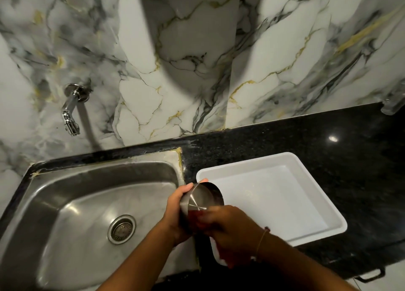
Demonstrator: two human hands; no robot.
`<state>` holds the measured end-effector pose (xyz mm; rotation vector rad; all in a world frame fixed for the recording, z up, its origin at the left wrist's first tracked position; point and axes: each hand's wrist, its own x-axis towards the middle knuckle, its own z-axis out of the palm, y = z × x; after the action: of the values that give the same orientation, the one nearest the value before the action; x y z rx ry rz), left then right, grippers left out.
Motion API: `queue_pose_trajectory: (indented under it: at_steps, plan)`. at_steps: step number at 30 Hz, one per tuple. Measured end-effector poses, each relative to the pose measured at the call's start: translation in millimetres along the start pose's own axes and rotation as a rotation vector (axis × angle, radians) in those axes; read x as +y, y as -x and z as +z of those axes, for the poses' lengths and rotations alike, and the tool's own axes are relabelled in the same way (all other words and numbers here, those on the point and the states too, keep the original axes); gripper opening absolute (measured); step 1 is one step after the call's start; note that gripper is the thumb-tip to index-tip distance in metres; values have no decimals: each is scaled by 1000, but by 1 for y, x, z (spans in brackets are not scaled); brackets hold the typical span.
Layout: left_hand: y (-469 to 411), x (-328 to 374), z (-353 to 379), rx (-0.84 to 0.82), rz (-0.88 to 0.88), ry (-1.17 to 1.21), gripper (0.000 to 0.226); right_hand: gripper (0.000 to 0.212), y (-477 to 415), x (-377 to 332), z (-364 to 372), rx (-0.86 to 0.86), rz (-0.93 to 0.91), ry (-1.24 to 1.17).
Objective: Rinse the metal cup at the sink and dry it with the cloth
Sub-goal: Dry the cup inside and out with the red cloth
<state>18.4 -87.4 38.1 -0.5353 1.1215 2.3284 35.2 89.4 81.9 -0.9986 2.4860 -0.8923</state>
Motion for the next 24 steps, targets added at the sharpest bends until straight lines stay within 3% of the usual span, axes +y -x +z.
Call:
queue_pose_trajectory:
  at_steps: [3, 6, 8, 10, 15, 17, 20, 24]
  plan:
    - [7, -1, 5, -27, -11, -35, 64, 42, 3, 13, -16, -172, -72, 433]
    - [9, 1, 7, -17, 14, -8, 66, 50, 1, 11, -24, 41, -125, 660]
    - [10, 3, 8, -41, 5, 46, 66, 48, -2, 7, -20, 230, -153, 671]
    - [11, 2, 9, -44, -10, 74, 67, 44, -8, 3, -12, 295, -126, 665]
    - [13, 1, 9, 46, -1, -15, 66, 49, -15, 2, 2, 173, 191, 518]
    - [13, 0, 11, 50, 37, -29, 66, 37, -14, -2, 4, 158, 305, 342]
    - [13, -1, 15, 55, 99, -51, 63, 15, -13, -9, 3, 119, 458, -275]
    - [16, 6, 16, 109, 130, -92, 63, 23, -20, -15, -5, -64, 562, -967]
